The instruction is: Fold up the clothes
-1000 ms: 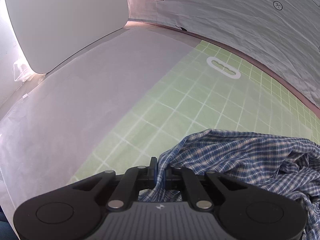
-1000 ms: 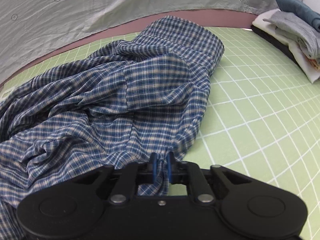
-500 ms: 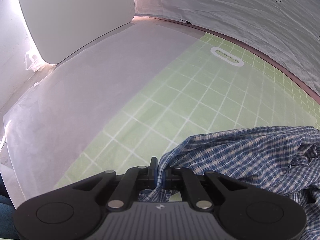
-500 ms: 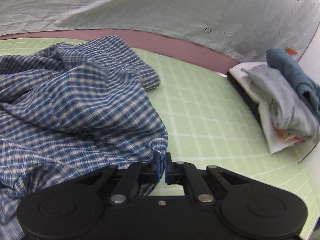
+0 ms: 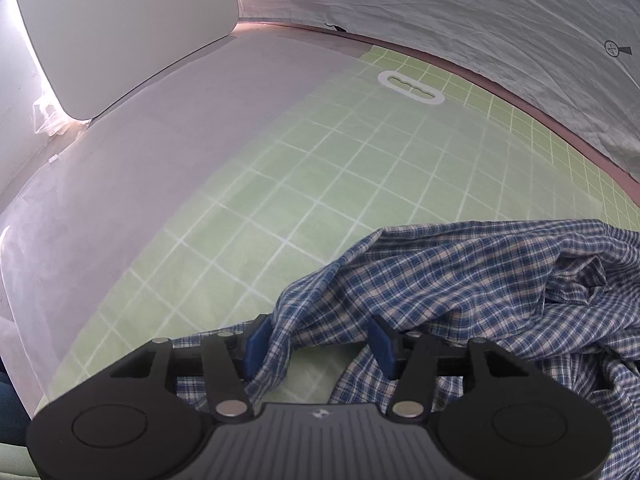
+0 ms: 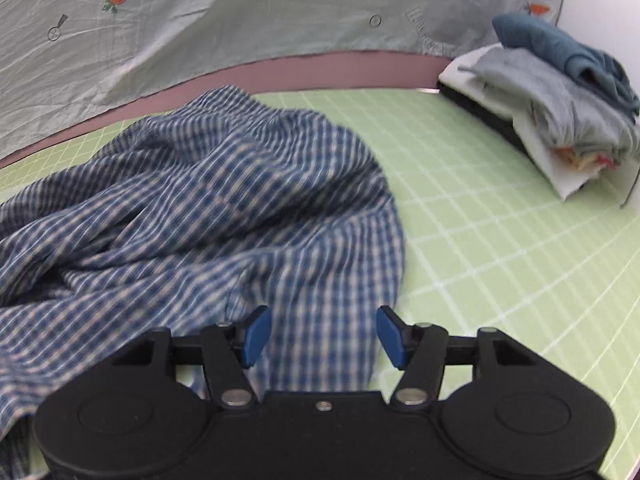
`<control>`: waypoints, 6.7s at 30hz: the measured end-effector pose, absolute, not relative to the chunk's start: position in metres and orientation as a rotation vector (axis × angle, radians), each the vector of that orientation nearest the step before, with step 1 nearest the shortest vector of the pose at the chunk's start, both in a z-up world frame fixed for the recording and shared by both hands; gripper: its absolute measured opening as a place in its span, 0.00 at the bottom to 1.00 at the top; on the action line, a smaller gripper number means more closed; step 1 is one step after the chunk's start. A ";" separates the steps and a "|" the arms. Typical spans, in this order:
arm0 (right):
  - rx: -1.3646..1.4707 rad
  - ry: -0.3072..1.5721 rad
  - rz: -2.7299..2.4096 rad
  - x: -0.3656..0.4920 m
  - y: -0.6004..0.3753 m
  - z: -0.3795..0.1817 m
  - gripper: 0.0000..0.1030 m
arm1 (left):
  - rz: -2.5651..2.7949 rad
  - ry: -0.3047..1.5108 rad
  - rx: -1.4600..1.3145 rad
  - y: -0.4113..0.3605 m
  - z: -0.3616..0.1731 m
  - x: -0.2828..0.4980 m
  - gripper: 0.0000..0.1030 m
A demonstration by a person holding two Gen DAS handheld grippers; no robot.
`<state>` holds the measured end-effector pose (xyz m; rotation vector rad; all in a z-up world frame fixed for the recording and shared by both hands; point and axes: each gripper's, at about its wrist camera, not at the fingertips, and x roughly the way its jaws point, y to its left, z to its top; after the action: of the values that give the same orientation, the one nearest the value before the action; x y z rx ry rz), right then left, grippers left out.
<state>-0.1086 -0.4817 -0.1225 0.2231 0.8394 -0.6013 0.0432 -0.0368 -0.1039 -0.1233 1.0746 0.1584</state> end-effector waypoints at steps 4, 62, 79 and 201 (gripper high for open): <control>0.236 0.871 -0.543 -0.123 -0.456 -0.131 0.74 | 0.128 1.086 -0.102 -0.047 -0.101 0.031 0.59; 0.154 0.978 -0.341 -0.133 -0.455 -0.133 0.17 | 0.069 1.238 0.000 -0.128 -0.136 -0.012 0.89; -0.113 0.943 -0.538 -0.070 -0.650 -0.125 0.10 | 0.167 1.271 -0.074 -0.116 -0.143 -0.014 1.00; 0.191 0.902 -0.878 -0.137 -0.445 -0.134 0.78 | 0.030 1.011 -0.171 0.033 -0.106 0.074 0.59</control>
<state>-0.1366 -0.4453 -0.1344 0.1913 0.9023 -0.8775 0.0737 0.0326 -0.1061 -0.1712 1.0115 0.0297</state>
